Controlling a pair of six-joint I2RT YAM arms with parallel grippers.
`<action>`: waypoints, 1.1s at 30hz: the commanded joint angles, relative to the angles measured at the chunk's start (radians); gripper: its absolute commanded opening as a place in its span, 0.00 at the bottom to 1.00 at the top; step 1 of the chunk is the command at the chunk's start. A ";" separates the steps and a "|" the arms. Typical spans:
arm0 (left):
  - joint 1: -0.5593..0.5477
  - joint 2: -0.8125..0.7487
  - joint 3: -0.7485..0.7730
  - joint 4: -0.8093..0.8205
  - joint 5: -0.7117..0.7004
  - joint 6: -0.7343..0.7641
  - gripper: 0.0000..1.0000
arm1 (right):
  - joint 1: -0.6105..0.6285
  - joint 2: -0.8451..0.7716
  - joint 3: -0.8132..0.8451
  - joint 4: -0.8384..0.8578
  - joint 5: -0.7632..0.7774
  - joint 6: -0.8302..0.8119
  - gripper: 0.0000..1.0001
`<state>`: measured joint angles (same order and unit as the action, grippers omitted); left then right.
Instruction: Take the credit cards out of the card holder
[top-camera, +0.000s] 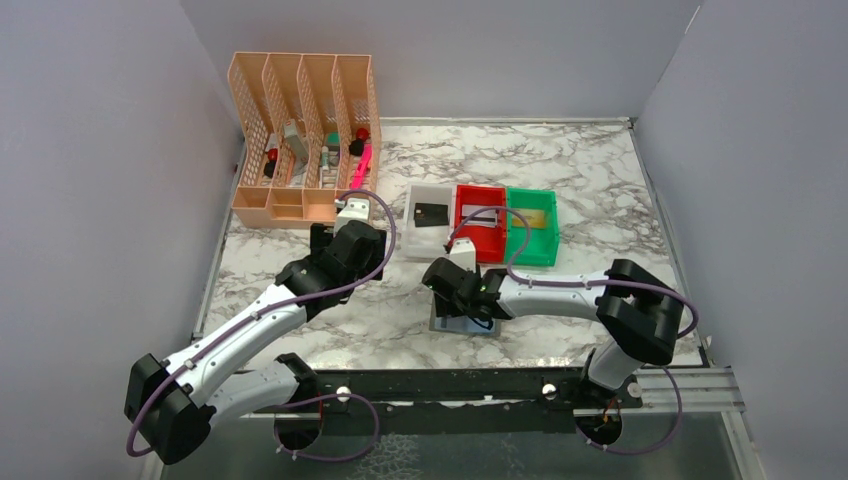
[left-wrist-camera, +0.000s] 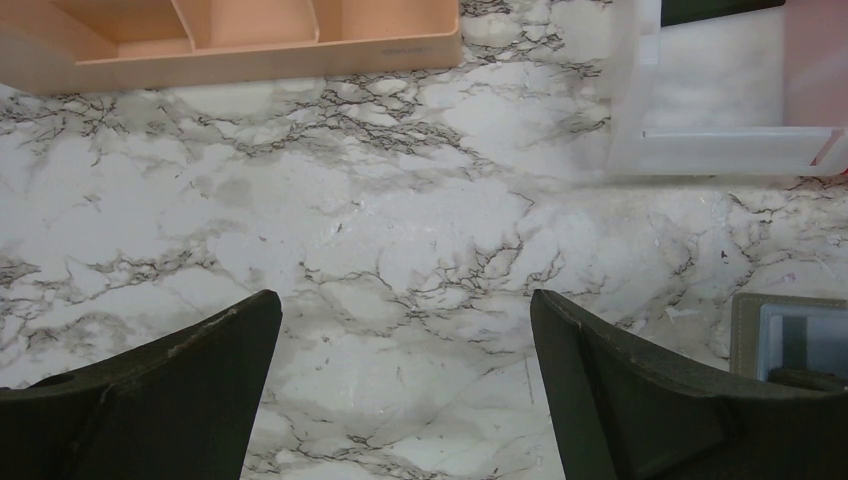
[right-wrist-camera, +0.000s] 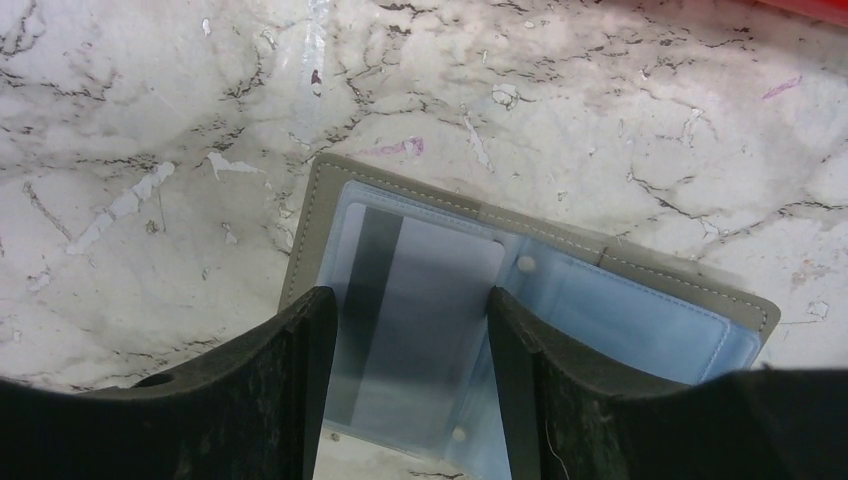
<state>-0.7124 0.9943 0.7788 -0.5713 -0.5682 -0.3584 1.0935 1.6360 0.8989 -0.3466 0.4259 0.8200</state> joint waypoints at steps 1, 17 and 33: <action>0.007 0.009 0.023 0.002 -0.001 0.001 0.99 | 0.008 0.011 -0.004 -0.042 0.040 0.036 0.58; 0.007 0.025 0.025 0.001 0.010 0.004 0.99 | 0.008 -0.027 -0.055 0.044 -0.003 0.009 0.17; 0.007 0.020 0.037 0.031 0.156 -0.046 0.99 | -0.023 -0.134 -0.151 0.185 -0.102 0.024 0.05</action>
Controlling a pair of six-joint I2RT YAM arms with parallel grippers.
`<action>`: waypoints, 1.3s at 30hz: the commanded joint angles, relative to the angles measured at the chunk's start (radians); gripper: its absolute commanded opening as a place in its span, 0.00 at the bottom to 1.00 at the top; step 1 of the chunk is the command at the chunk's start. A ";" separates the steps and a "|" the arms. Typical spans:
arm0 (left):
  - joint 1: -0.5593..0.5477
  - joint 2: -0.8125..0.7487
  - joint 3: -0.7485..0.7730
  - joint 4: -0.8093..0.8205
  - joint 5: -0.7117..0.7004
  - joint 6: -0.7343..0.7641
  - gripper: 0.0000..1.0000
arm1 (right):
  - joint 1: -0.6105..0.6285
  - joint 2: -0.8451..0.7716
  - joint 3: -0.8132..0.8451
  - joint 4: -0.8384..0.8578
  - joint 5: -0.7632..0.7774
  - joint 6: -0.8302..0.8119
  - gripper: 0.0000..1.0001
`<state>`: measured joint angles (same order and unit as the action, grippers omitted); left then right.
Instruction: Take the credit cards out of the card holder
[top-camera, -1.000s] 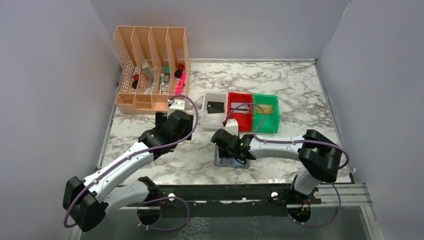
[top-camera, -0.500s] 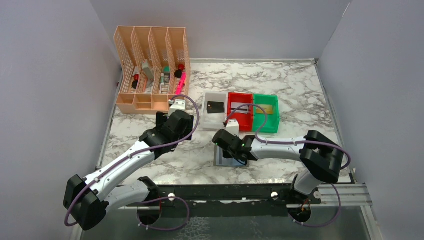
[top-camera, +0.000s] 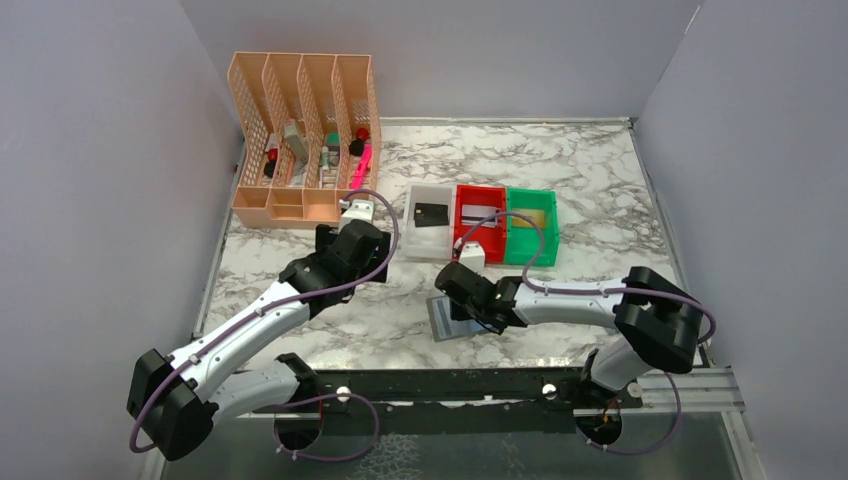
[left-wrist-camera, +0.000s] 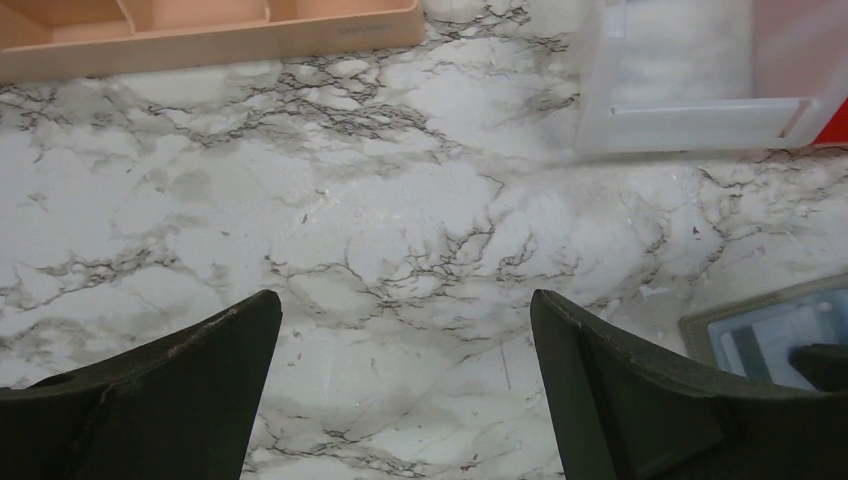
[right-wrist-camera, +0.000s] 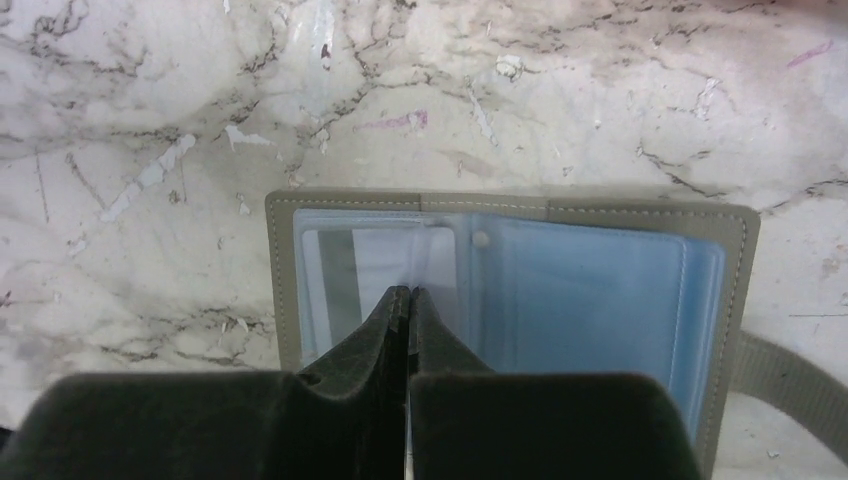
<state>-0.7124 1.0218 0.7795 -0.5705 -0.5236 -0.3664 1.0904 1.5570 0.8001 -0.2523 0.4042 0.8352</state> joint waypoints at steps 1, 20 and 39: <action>0.007 -0.012 0.031 0.048 0.141 -0.053 0.99 | -0.033 -0.068 -0.070 0.118 -0.109 0.011 0.04; -0.010 0.073 -0.135 0.475 0.793 -0.280 0.99 | -0.263 -0.220 -0.336 0.446 -0.503 0.081 0.03; -0.159 0.216 -0.155 0.630 0.782 -0.364 0.93 | -0.383 -0.243 -0.435 0.577 -0.663 0.142 0.03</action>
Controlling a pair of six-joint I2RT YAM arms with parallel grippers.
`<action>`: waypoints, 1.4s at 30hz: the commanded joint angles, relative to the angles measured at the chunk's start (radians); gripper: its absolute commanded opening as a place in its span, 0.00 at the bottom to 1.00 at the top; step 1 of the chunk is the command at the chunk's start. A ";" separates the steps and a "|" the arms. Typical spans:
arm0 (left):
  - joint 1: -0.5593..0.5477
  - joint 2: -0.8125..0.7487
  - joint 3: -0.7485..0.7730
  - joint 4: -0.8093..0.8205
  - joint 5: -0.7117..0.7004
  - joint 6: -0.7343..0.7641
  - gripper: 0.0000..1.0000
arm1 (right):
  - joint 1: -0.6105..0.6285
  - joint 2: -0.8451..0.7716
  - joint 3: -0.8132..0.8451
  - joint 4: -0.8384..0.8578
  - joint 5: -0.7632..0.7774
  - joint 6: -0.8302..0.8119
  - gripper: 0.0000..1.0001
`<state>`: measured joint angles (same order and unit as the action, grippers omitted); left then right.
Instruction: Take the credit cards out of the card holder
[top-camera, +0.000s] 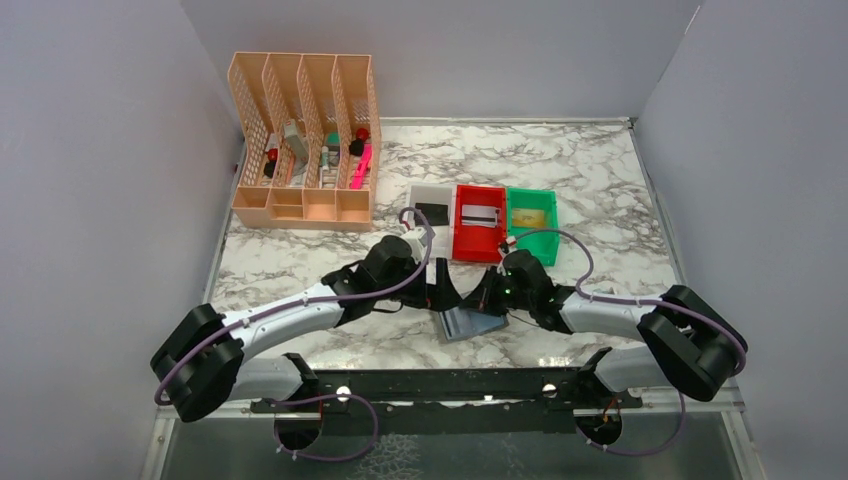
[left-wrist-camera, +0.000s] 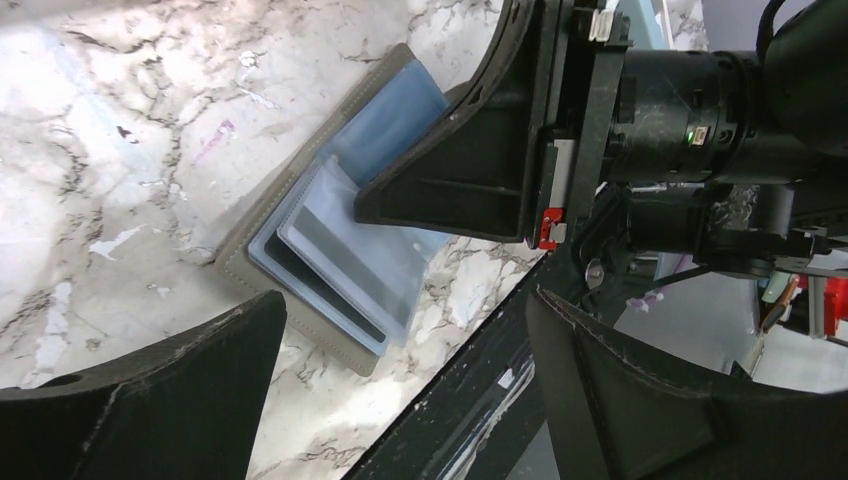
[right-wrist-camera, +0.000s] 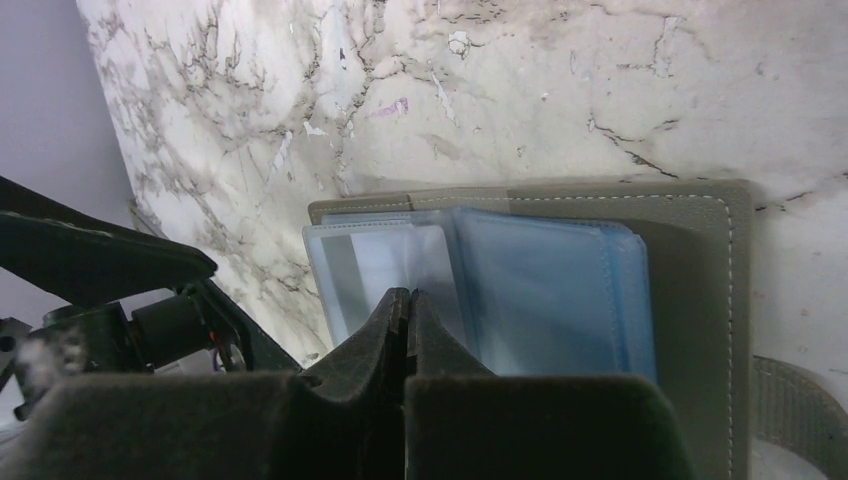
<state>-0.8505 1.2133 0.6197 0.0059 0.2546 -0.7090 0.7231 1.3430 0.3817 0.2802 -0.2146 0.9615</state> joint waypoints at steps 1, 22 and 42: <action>-0.025 0.030 0.003 0.058 0.001 -0.026 0.92 | -0.020 -0.032 -0.020 0.045 -0.046 0.016 0.03; -0.080 0.133 -0.040 0.170 -0.083 -0.136 0.80 | -0.054 -0.039 -0.049 0.055 -0.067 0.014 0.03; -0.102 0.217 -0.035 0.246 -0.058 -0.158 0.79 | -0.065 -0.050 -0.058 0.054 -0.077 0.019 0.03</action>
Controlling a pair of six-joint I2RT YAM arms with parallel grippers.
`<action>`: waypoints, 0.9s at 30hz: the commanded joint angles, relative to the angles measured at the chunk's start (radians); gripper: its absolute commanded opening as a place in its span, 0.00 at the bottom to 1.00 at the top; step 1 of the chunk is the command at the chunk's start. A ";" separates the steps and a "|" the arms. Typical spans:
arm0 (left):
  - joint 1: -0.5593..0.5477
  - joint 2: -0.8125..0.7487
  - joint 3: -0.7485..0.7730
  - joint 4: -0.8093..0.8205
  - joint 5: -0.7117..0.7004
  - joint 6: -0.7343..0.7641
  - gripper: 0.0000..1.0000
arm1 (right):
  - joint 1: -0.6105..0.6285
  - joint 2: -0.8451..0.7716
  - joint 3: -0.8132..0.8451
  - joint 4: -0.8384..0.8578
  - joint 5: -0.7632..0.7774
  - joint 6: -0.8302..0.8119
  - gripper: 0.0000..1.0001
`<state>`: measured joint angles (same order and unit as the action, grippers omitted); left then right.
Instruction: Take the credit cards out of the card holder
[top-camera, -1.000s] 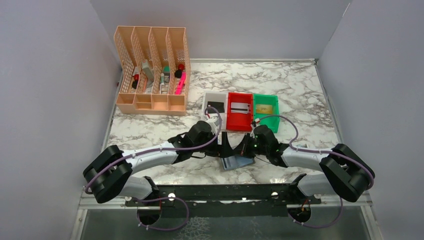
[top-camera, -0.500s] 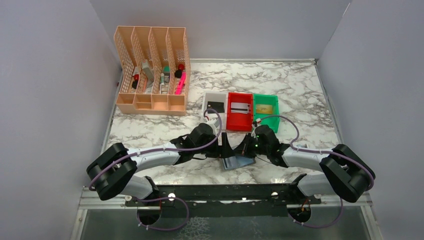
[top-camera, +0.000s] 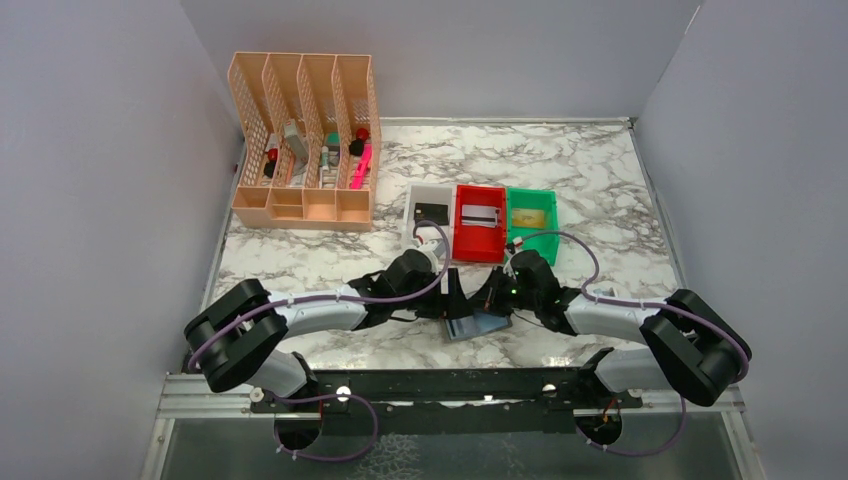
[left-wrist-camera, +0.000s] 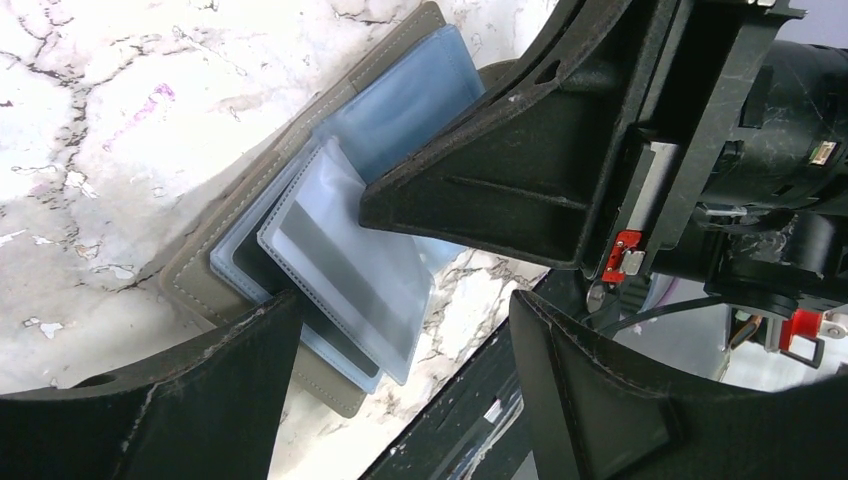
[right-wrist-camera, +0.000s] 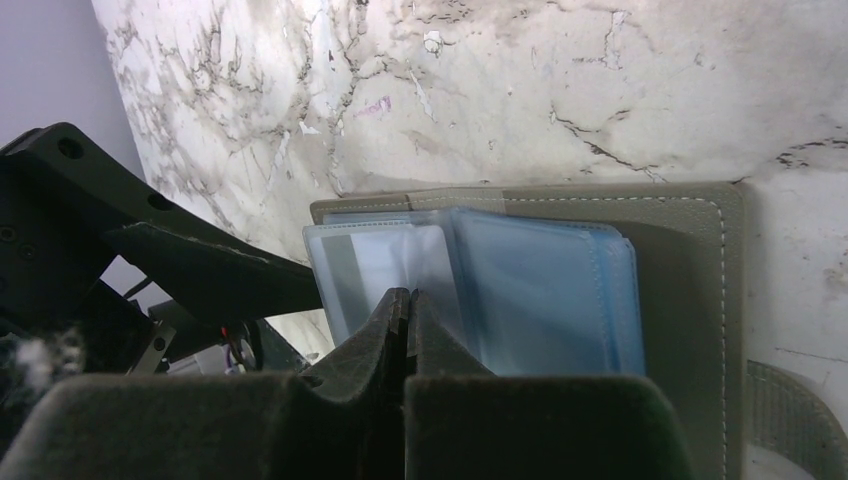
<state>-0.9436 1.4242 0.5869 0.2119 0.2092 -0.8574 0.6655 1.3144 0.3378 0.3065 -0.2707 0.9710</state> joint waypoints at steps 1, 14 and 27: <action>-0.009 0.008 0.000 0.044 -0.010 -0.010 0.79 | -0.009 -0.021 -0.014 0.028 -0.021 0.010 0.03; -0.026 0.040 0.027 0.061 0.020 0.011 0.60 | -0.012 -0.059 0.010 -0.058 0.010 -0.016 0.19; -0.038 0.063 0.069 0.063 0.049 0.028 0.59 | -0.012 -0.362 0.135 -0.547 0.368 -0.170 0.39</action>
<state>-0.9672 1.4658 0.6044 0.2455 0.2207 -0.8520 0.6590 1.0405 0.4316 -0.0589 -0.0608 0.8684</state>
